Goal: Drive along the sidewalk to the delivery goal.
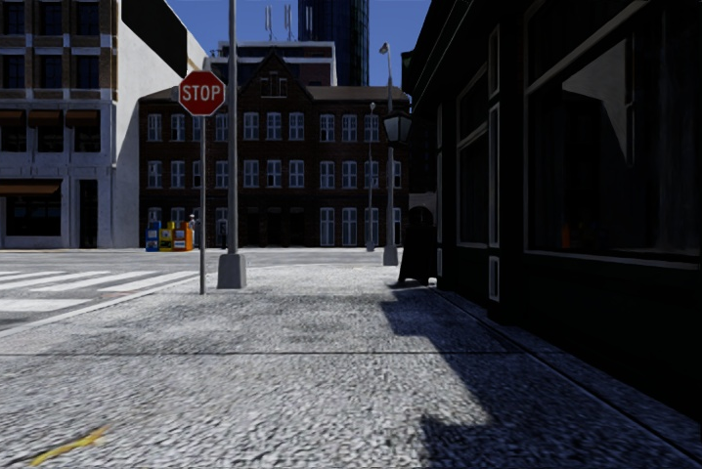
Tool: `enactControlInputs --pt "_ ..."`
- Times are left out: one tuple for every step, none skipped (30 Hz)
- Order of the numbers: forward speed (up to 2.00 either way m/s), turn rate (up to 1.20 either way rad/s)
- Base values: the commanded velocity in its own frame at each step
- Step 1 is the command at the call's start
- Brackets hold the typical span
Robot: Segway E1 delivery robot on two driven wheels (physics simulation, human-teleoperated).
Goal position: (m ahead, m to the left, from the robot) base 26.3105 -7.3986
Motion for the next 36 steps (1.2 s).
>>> enactControlInputs --pt "2.0 0.0" --pt "2.0 0.0" --pt "2.0 0.0" --pt "2.0 0.0" --pt "2.0 0.0" --pt "2.0 0.0" --pt "2.0 0.0" --pt "2.0 0.0" --pt "2.0 0.0" --pt "2.0 0.0" --pt "2.0 0.0" --pt "2.0 0.0" --pt "2.0 0.0" --pt "2.0 0.0" --pt "2.0 0.0" --pt "2.0 0.0" --pt "2.0 0.0" --pt "2.0 0.0" --pt "2.0 0.0" --pt "2.0 0.0" --pt "2.0 0.0" --pt "2.0 0.0" --pt "2.0 0.0" --pt "2.0 0.0" --pt "2.0 0.0" --pt "2.0 0.0" --pt "2.0 0.0" --pt "2.0 0.0" --pt "2.0 0.0" --pt "2.0 0.0" --pt "2.0 0.0" --pt "2.0 0.0" --pt "2.0 0.0" --pt "2.0 0.0" --pt "2.0 0.0" --pt "2.0 0.0"
